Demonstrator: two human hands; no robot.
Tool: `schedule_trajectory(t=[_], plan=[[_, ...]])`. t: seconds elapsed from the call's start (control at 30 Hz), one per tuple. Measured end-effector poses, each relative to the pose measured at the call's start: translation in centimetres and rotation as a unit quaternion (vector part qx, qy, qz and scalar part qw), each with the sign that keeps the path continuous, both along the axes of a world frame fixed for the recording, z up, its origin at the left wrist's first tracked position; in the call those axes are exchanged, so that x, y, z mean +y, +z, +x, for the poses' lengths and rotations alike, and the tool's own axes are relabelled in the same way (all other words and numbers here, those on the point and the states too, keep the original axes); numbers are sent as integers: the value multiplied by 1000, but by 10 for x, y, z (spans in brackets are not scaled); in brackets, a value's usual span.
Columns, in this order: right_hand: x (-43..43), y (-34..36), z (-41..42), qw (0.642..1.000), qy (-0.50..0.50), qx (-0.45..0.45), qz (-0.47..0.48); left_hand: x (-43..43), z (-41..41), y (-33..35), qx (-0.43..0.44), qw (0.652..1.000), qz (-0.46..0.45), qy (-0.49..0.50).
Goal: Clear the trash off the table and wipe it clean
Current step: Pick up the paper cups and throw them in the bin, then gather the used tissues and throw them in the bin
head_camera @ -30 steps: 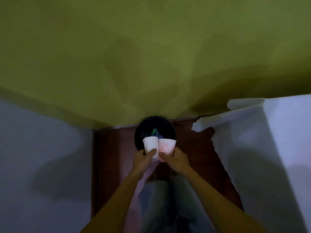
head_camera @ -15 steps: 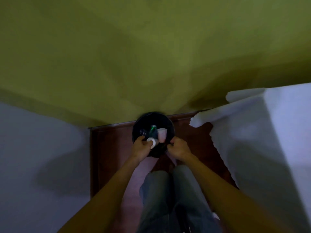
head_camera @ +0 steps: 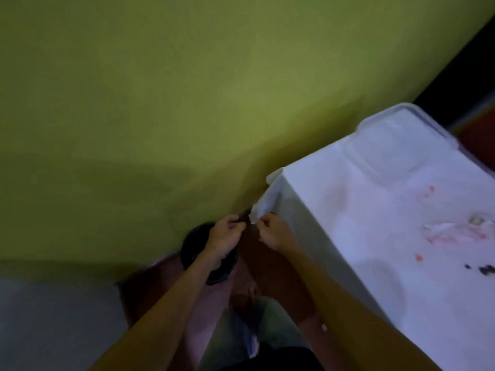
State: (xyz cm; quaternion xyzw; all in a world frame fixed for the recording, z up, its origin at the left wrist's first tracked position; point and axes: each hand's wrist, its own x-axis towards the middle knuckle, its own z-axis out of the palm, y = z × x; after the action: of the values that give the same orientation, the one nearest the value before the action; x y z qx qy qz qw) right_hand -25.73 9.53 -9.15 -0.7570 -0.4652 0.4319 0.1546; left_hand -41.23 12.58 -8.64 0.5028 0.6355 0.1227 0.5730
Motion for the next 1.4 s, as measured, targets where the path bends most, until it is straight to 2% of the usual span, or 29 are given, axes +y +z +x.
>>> schedule_trajectory(t=[0.2,0.4,0.73,0.97,1.4], plan=[[-56,35,58,990,-134,-36,31,-20,57,25,-34,994,33,-95],[-131,45,113,972,-229,-13,43,-62,119,29,-34,980,41,-191],[-265,68,219,909,-409,19,83,-139,258,61,-51,936,80,-339],[-347,72,277,881,-464,9,90,-213,337,71,-77,906,80,-409],[-469,65,323,842,-534,-21,77,-330,404,62,-108,878,61,-462]])
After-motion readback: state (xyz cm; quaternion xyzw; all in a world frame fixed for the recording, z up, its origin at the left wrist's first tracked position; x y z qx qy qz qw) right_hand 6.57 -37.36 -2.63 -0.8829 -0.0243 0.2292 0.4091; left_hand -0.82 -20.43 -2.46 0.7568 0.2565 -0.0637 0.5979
